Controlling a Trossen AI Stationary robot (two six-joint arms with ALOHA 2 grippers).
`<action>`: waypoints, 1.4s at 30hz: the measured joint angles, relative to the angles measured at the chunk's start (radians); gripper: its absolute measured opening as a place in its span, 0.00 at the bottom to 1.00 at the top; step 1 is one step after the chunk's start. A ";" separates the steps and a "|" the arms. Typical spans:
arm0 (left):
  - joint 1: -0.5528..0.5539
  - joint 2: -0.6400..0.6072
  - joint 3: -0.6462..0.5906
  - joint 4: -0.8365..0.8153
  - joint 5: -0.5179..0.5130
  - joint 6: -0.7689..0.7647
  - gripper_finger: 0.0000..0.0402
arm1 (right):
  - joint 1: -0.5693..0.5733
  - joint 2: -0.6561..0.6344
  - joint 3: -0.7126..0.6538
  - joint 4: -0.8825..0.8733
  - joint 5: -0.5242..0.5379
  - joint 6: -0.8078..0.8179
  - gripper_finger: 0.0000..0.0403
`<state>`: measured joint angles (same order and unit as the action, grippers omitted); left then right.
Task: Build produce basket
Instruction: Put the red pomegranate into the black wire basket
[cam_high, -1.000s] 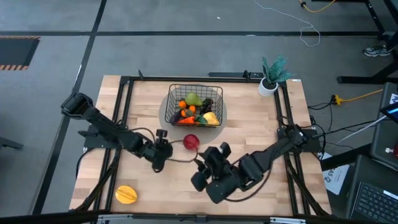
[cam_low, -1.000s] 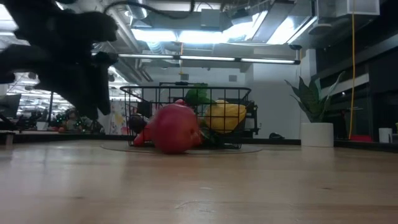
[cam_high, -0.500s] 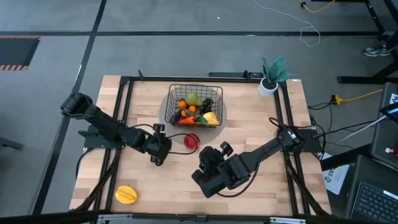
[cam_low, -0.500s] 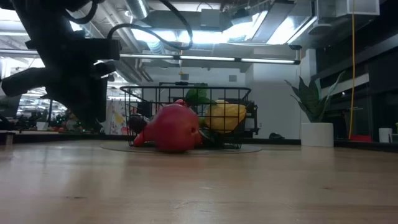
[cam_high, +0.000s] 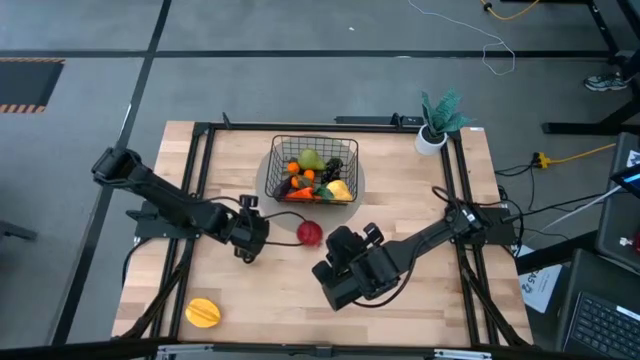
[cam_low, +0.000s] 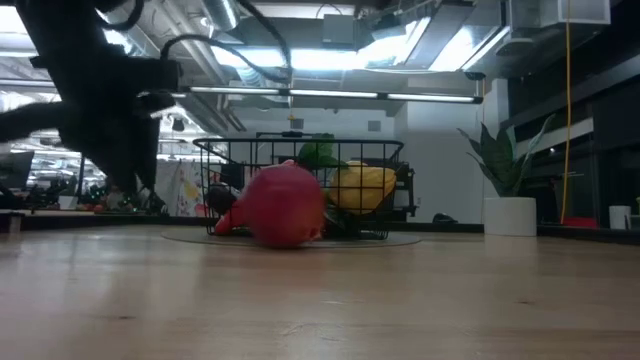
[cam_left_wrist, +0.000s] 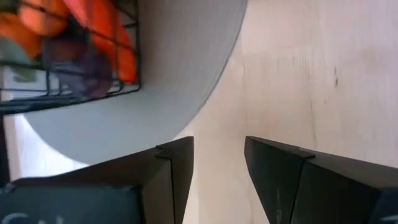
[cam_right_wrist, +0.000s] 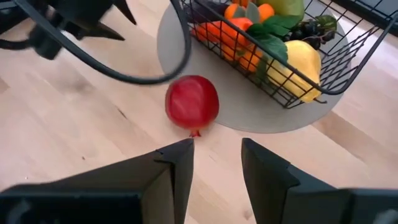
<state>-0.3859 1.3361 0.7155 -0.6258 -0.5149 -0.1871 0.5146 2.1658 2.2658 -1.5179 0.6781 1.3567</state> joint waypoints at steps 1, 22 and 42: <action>0.000 -0.020 0.000 -0.006 0.000 -0.007 0.33 | -0.004 0.000 0.000 0.000 0.000 0.000 0.31; -0.008 -0.292 0.000 -0.158 -0.051 -0.101 0.33 | -0.050 0.000 0.000 0.006 -0.052 -0.007 0.31; -0.008 -0.291 0.000 -0.175 -0.051 -0.100 0.33 | -0.050 0.000 0.000 0.006 -0.051 -0.008 0.31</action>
<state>-0.3939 1.0447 0.7155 -0.8013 -0.5659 -0.2867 0.4648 2.1658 2.2658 -1.5116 0.6266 1.3490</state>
